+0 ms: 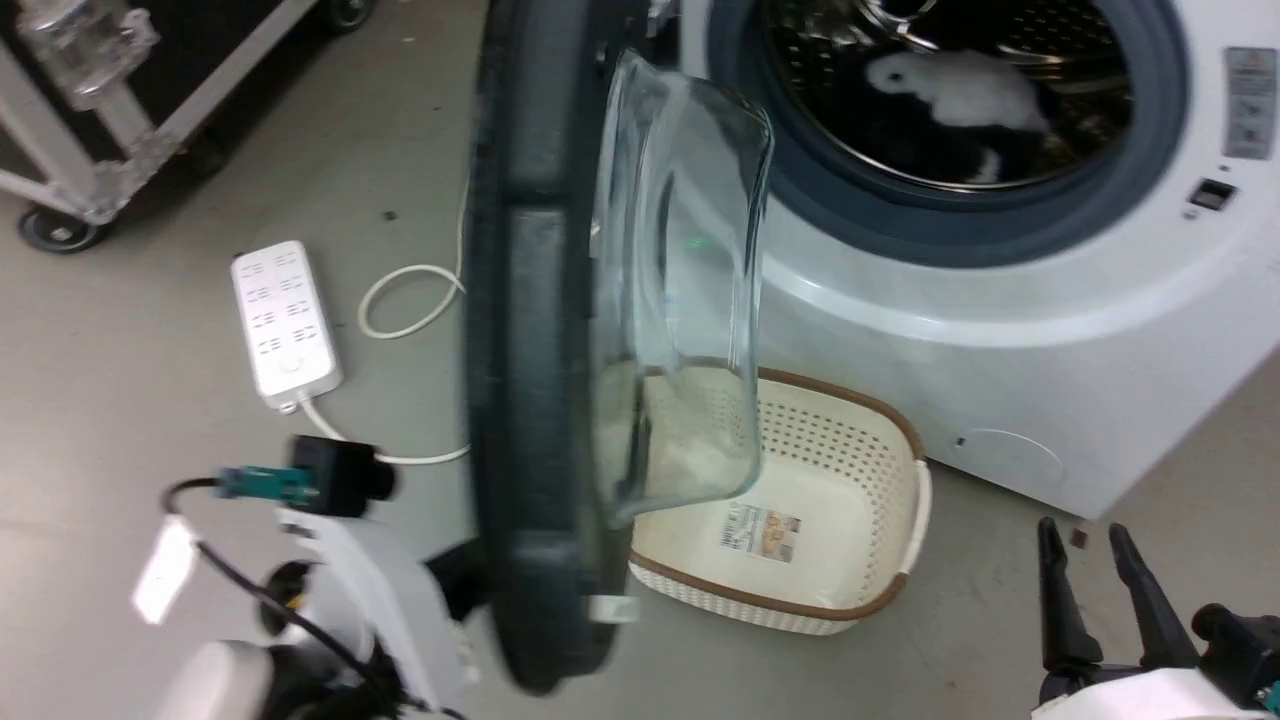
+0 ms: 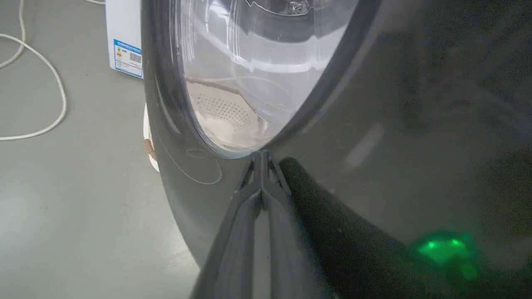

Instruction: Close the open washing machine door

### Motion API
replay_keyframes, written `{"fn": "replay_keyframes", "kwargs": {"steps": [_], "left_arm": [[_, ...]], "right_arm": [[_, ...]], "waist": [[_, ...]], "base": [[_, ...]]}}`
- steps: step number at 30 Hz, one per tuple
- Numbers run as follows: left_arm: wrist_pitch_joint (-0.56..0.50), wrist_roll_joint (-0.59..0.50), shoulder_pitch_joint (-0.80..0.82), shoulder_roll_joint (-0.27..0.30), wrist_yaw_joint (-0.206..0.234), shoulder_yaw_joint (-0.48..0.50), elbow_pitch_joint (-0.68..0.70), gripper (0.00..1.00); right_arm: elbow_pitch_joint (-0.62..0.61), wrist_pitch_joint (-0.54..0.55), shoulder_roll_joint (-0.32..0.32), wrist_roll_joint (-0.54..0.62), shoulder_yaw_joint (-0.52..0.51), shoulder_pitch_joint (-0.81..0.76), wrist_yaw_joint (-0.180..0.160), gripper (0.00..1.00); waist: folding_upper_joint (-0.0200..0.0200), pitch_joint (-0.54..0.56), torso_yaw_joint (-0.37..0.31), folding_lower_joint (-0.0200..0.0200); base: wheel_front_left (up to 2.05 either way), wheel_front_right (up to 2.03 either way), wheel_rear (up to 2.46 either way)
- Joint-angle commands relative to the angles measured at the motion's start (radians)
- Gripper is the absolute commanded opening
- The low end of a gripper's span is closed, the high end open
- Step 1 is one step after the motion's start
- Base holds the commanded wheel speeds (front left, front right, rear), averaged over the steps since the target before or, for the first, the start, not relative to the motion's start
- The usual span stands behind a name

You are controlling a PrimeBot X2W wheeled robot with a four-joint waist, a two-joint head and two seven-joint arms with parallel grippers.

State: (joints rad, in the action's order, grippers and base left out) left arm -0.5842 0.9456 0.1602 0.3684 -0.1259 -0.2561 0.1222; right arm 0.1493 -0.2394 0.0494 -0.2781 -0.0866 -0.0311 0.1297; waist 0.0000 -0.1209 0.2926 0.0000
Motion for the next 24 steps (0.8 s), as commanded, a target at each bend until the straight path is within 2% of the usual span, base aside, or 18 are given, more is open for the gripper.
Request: {"fn": "replay_keyframes", "kwargs": {"steps": [1,11,24], "left_arm": [[0.006,0.005,0.007,-0.008,-0.005,-0.016,0.010,0.00],[0.076,0.013,0.128,-0.027,-0.005,-0.211,0.017,0.00],[0.245,-0.053,0.393,-0.048,-0.005,-0.376,-0.198,0.00]], "right_arm": [[0.004,-0.007,0.001,-0.005,-0.004,0.008,0.001,1.00],[0.029,-0.020,0.001,-0.015,-0.030,0.023,0.001,1.00],[0.018,-0.022,0.001,-0.044,-0.022,0.058,0.001,1.00]], "waist": [[0.0000,-0.001,-0.024,0.0000],[0.0000,-0.015,-0.182,0.0000],[0.0000,-0.085,-0.411,0.0000]], "base": [[0.00,0.00,0.00],[0.00,0.00,0.00],[0.00,0.00,0.00]]}}
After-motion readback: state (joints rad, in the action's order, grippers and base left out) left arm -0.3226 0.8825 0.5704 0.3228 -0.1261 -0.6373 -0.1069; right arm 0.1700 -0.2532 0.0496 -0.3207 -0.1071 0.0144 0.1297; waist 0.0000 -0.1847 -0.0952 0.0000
